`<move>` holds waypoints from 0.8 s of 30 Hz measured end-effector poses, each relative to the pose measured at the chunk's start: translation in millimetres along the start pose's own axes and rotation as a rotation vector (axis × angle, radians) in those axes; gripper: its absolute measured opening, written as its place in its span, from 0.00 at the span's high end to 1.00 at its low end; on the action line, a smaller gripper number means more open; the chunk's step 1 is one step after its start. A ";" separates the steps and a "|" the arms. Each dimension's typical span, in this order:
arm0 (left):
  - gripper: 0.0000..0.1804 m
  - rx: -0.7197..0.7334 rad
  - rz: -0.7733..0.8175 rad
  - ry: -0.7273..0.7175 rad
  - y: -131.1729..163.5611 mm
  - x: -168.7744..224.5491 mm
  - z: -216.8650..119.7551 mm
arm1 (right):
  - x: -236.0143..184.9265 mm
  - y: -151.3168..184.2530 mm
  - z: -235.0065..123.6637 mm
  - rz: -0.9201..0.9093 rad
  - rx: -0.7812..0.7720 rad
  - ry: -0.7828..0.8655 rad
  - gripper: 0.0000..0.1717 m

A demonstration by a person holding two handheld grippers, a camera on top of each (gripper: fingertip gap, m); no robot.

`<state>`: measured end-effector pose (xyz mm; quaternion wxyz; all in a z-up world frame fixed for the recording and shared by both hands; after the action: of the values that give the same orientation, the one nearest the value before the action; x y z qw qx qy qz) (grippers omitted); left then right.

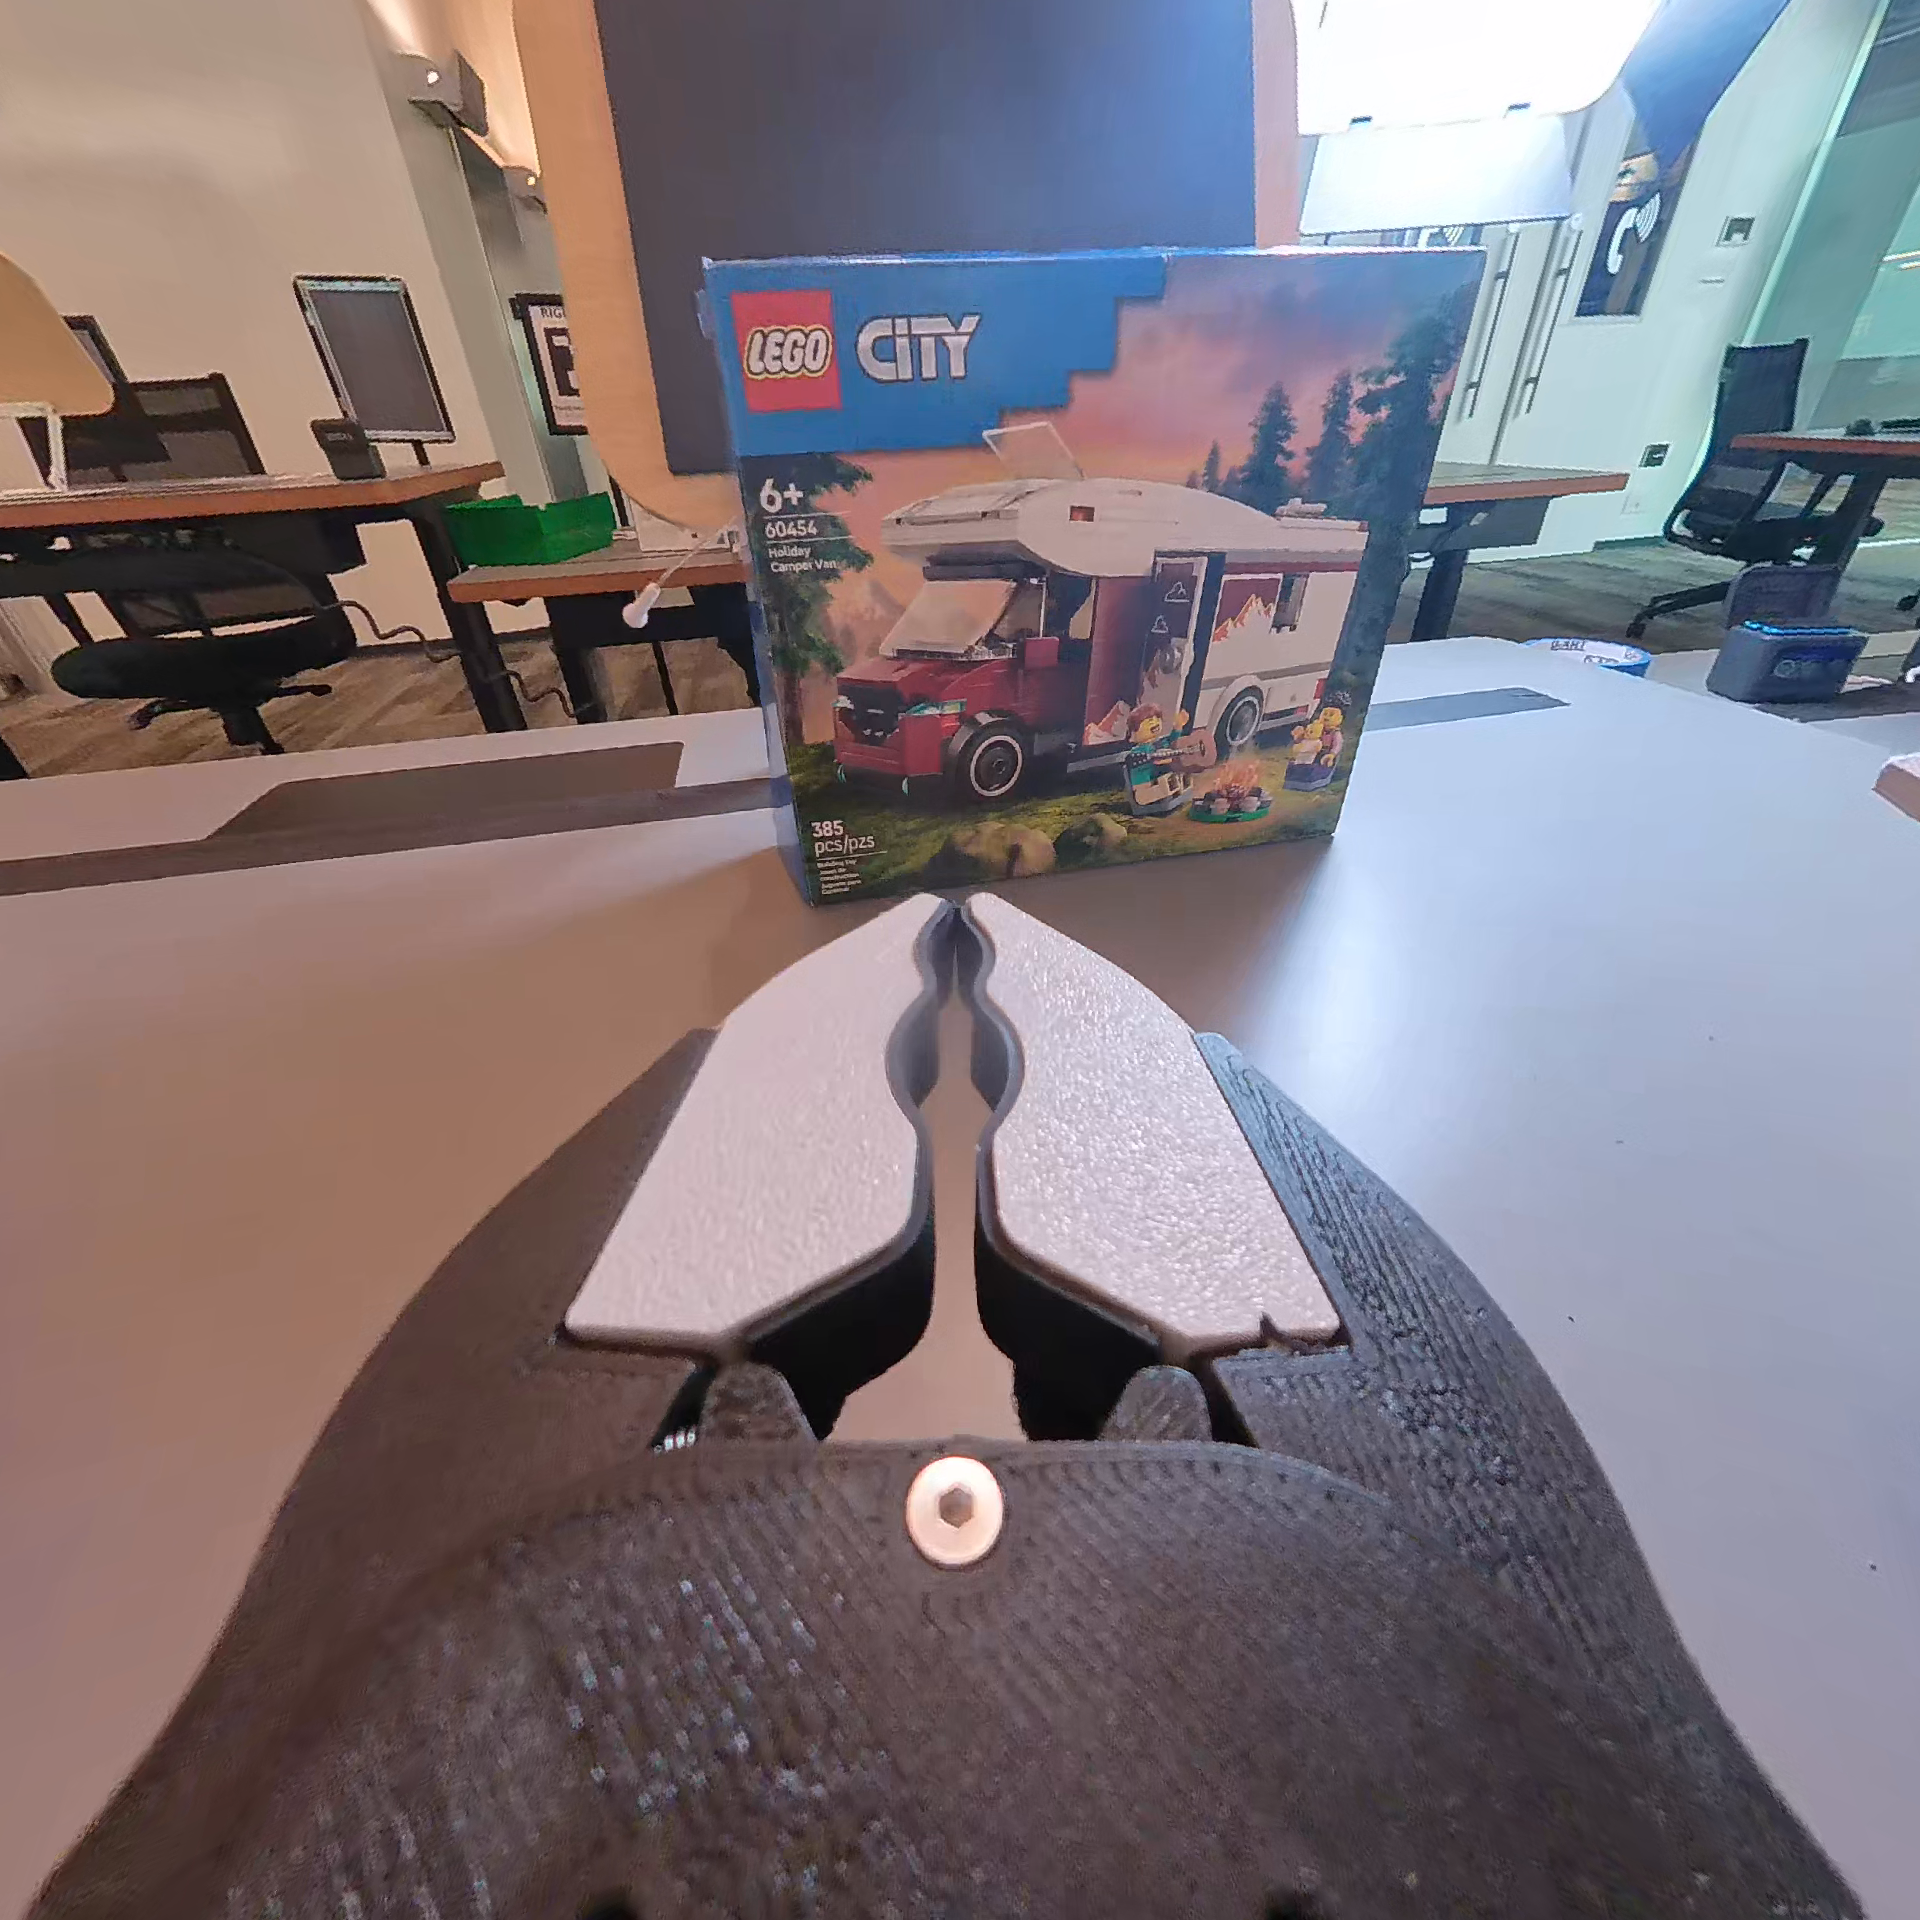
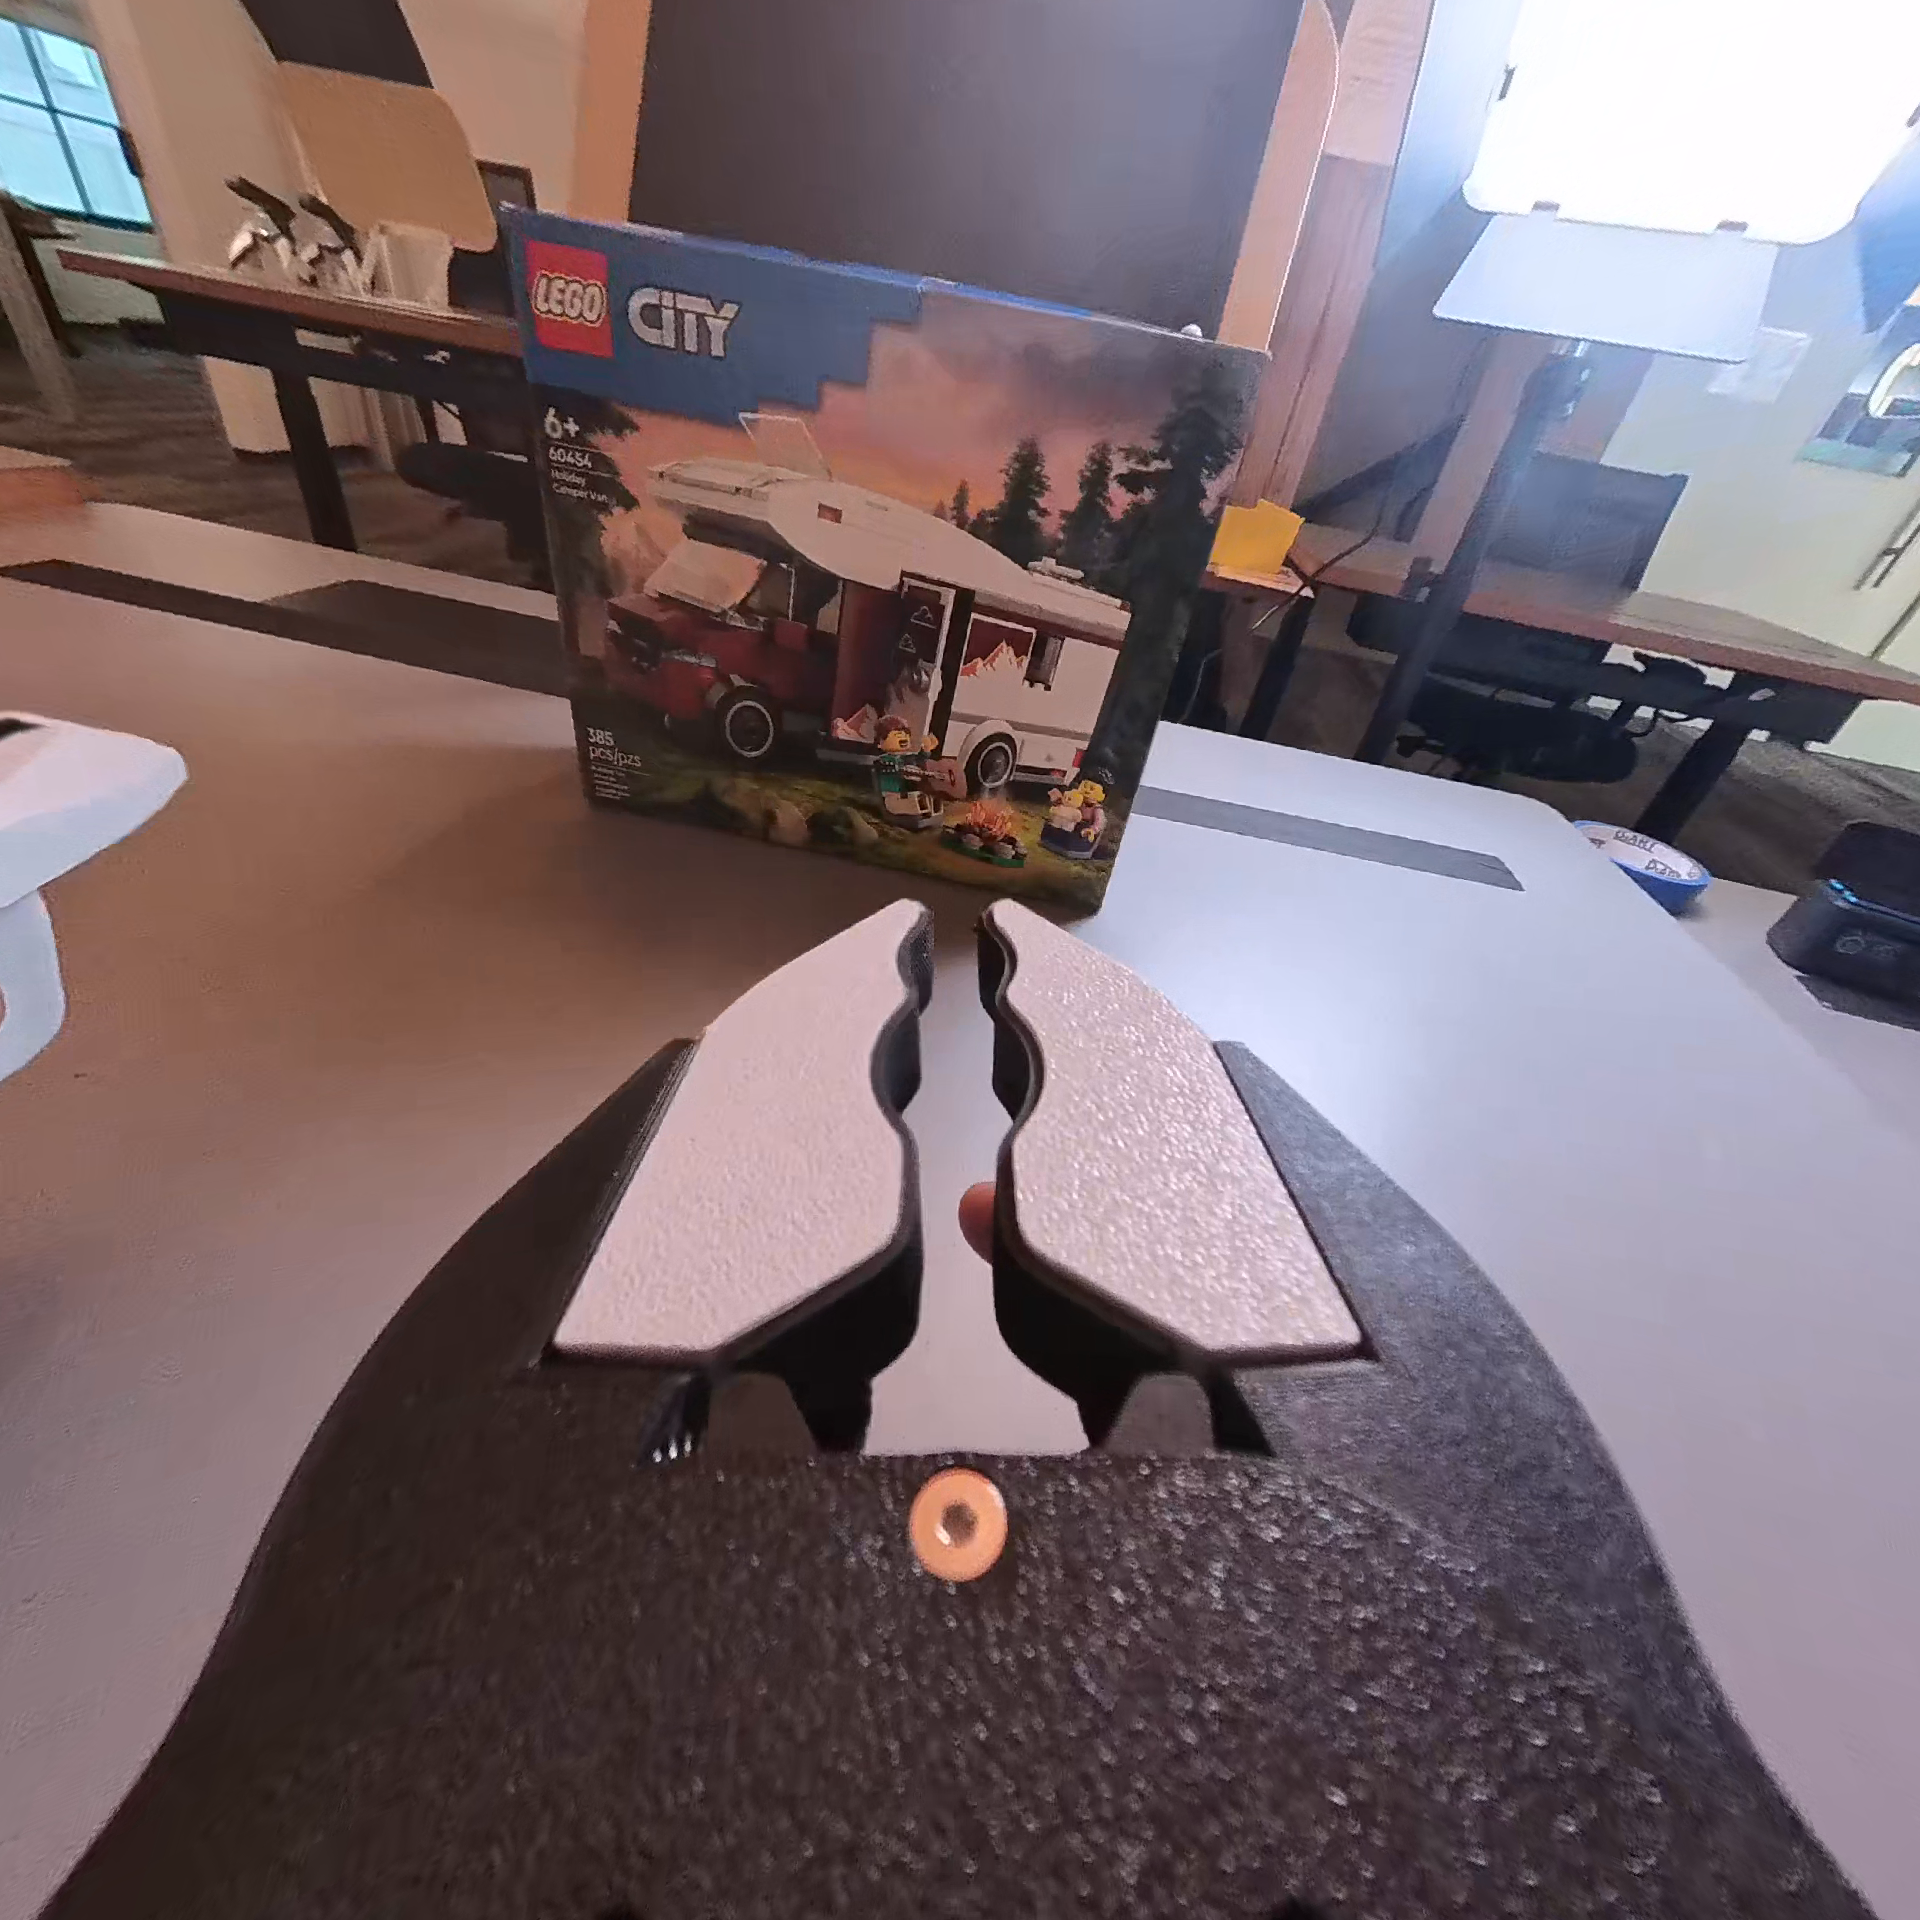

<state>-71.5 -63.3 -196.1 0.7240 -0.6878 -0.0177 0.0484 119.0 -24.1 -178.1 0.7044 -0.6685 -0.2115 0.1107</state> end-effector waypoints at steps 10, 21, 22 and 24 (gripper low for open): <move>1.00 -0.041 0.090 0.024 8.2 16.7 16.9 | -2.1 3.7 12.4 0.007 0.003 -0.026 0.98; 1.00 -0.024 0.055 0.001 10.0 12.9 20.7 | -4.3 2.9 11.8 -0.024 0.020 0.011 0.99; 1.00 -0.024 0.048 -0.003 10.0 11.8 20.8 | -3.9 2.5 11.0 -0.023 0.025 0.017 0.99; 1.00 -0.013 0.041 -0.013 8.5 10.2 20.2 | -3.0 1.7 10.0 -0.019 0.034 0.026 0.99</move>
<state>-63.6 -41.8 -204.0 0.7183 -0.6924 -0.0087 0.0676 112.1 -16.3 -180.1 0.7195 -0.6557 -0.2066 0.0989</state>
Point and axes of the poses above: each gripper's, where its closed fingertips meet, z out along the fingers, y out of its underside, x = y × z across the jaws, the point moved 7 cm from there along -z, back along the fingers, and after that the axes turned 4 degrees about x, right-handed, at the moved point
